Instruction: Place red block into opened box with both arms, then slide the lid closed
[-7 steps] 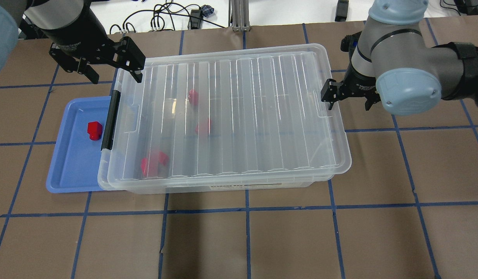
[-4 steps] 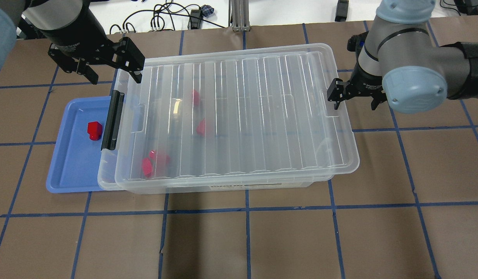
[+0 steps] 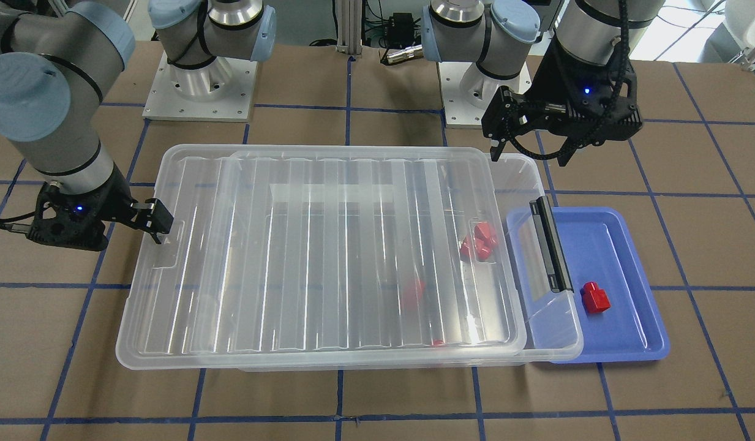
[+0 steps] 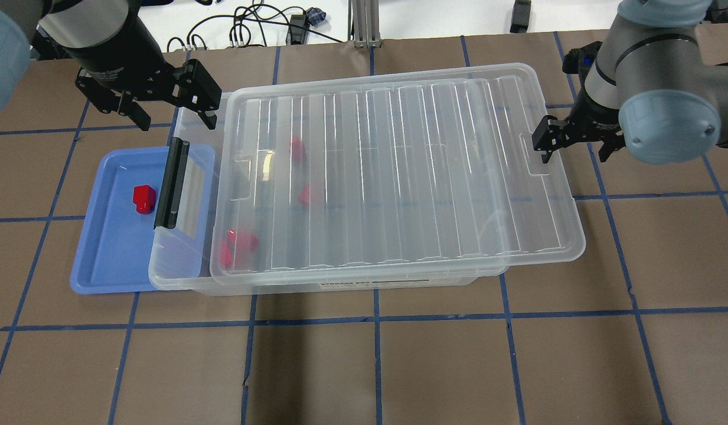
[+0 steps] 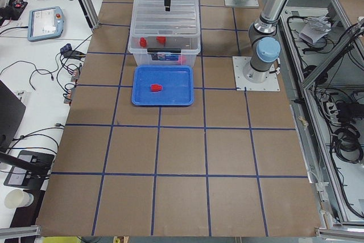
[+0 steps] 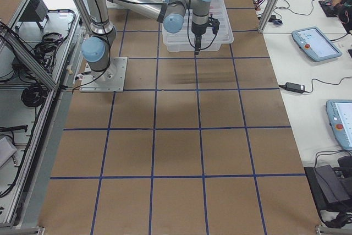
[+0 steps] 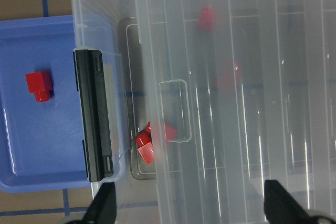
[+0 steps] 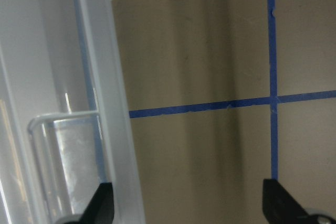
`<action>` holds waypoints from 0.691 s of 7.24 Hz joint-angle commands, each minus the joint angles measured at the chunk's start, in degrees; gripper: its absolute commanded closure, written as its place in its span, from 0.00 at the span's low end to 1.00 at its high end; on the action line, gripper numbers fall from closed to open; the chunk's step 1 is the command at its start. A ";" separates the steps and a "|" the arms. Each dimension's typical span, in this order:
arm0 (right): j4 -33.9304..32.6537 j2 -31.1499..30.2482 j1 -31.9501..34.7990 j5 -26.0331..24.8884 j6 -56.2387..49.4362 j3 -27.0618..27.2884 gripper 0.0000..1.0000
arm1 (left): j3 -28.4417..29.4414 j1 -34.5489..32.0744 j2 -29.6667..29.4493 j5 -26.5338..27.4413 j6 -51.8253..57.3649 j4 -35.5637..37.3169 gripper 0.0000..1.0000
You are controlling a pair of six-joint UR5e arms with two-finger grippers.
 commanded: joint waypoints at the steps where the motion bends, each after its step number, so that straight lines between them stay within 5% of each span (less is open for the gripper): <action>1: 0.07 -0.21 -3.87 -0.26 -3.17 -0.06 0.00 | -1.05 0.37 -2.29 0.38 0.27 -0.16 0.00; 5: -0.10 -0.12 -9.33 -0.26 -13.26 -0.14 0.00 | -4.73 11.60 -3.60 0.48 9.64 0.36 0.00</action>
